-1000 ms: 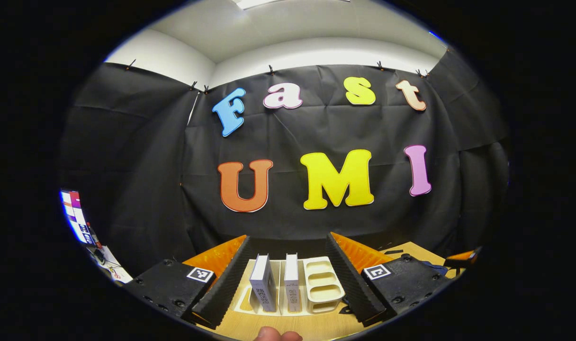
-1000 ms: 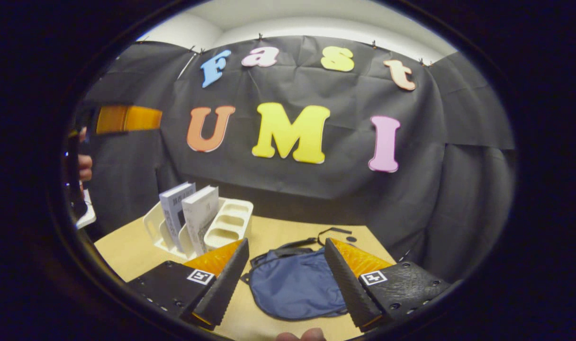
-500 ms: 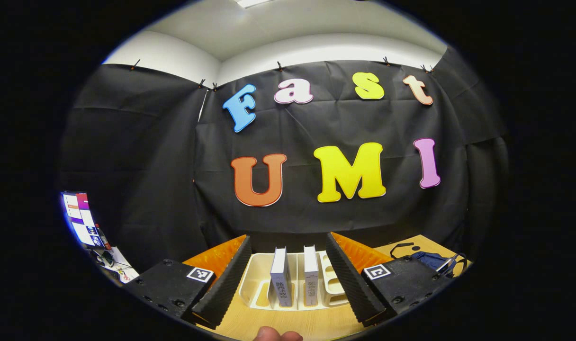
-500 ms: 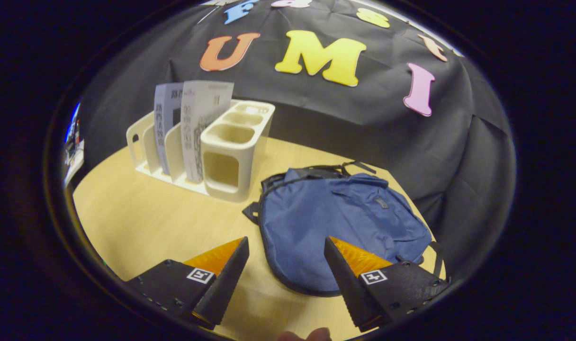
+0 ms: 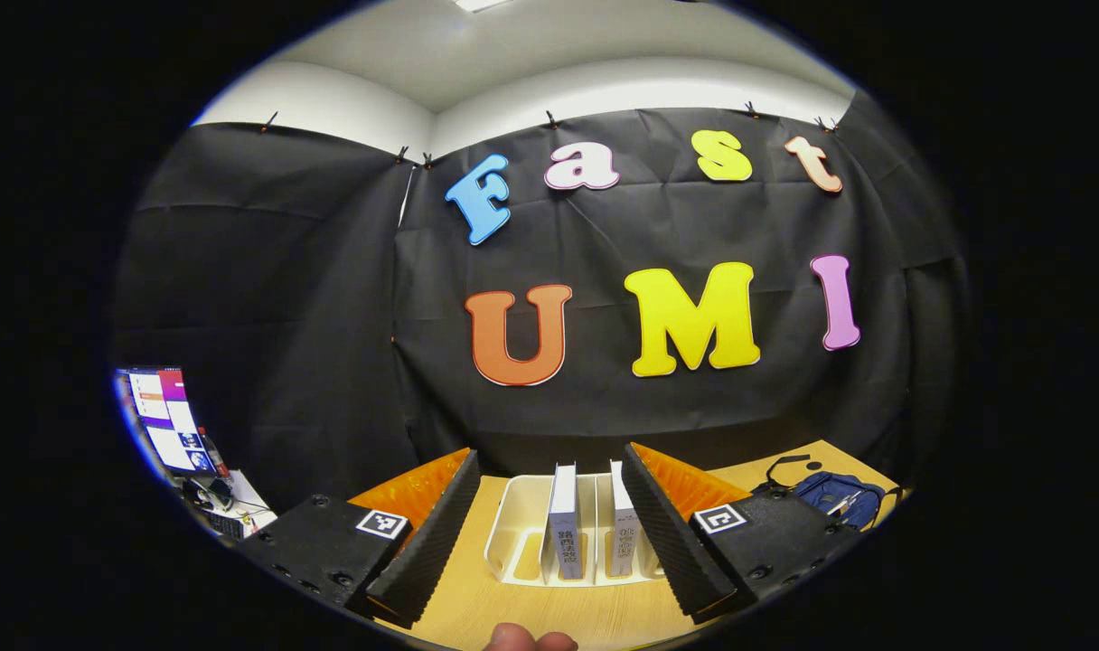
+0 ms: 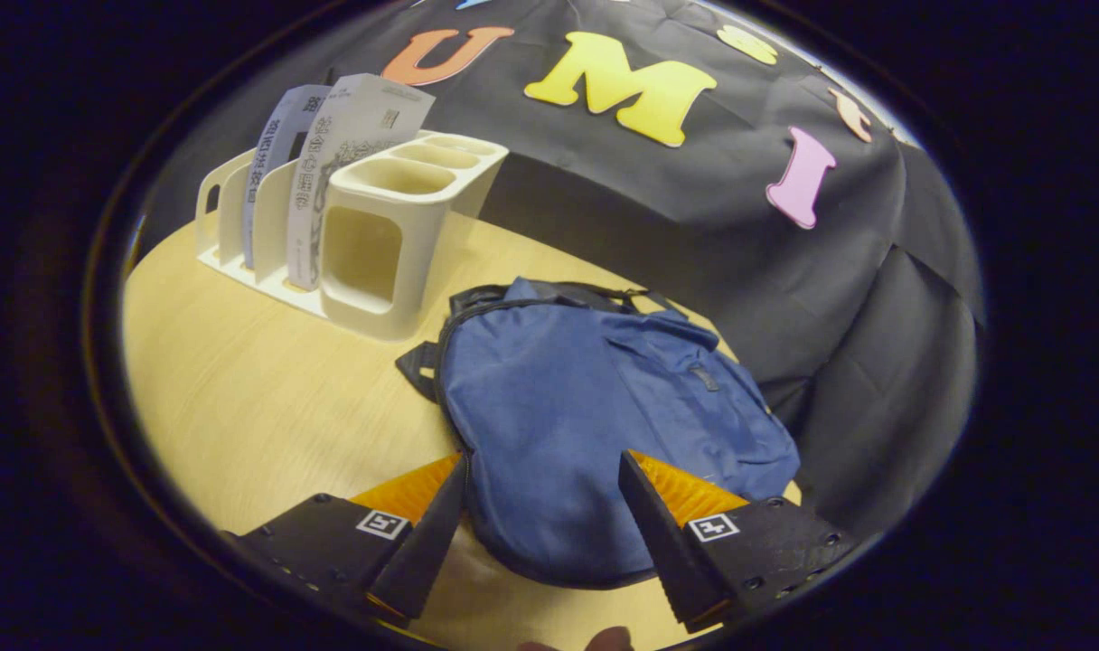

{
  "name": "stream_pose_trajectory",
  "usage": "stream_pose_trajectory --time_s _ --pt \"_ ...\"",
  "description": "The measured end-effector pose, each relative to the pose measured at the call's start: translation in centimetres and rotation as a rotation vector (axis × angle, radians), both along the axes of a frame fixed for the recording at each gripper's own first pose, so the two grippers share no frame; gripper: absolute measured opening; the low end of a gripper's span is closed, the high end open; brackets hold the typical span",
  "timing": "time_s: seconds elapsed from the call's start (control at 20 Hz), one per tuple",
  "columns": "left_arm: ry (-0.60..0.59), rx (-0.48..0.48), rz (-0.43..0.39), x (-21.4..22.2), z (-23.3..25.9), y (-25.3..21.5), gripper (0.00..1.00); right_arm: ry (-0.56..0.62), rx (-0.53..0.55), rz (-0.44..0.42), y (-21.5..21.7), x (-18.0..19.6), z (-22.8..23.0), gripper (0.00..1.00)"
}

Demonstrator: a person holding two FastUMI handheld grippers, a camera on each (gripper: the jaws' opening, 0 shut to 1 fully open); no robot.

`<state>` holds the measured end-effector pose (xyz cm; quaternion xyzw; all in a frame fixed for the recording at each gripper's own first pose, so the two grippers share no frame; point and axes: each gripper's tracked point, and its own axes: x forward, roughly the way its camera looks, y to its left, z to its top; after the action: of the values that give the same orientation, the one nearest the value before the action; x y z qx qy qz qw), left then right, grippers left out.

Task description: Open the schoolbag, grab two books from the bookshelf and put them into the schoolbag.

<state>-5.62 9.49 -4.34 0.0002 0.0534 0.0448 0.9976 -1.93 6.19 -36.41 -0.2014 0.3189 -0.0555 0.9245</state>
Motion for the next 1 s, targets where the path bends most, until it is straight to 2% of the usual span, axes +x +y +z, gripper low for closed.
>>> stream_pose_trajectory --time_s 0.05,0.35,0.5,0.6,0.65,0.7,0.8,0.85,0.95,1.0 --pt "0.001 0.001 0.0 0.1 0.0 -0.1 0.99 -0.013 -0.026 -0.002 -0.5 0.4 0.2 0.93" --pt "0.007 0.023 -0.003 0.2 0.0 -0.1 0.99 0.036 -0.07 -0.034 -1.3 0.3 -0.9 0.93" --pt "0.013 0.031 -0.007 0.1 -0.1 -0.3 0.99 0.01 -0.198 -0.023 -2.0 0.8 0.0 0.93" --pt "0.016 0.032 -0.009 0.1 -0.2 -0.5 0.99 -0.031 -0.278 -0.038 -3.1 1.5 0.9 0.84" --pt "0.018 0.028 -0.013 0.1 -0.1 -0.8 0.99 -0.047 -0.319 -0.057 -4.1 1.7 1.4 0.84" --pt "0.02 0.026 -0.016 0.1 -0.2 -0.8 0.99 -0.045 -0.329 -0.07 -4.8 1.9 1.3 0.84" --pt "0.019 0.029 -0.019 0.2 -0.1 -1.0 0.99 -0.012 -0.278 -0.114 -5.7 1.9 0.2 0.82" --pt "0.021 0.032 -0.021 0.3 -0.1 -1.2 0.99 0.008 -0.242 -0.132 -6.1 1.9 -0.5 0.76" --pt "0.019 0.037 -0.021 0.5 0.0 -1.3 0.99 0.026 -0.18 -0.144 -6.3 2.1 -0.7 0.39" --pt "0.021 0.038 -0.021 0.6 0.0 -1.4 0.99 0.023 -0.167 -0.143 -6.3 2.3 -0.3 0.24"
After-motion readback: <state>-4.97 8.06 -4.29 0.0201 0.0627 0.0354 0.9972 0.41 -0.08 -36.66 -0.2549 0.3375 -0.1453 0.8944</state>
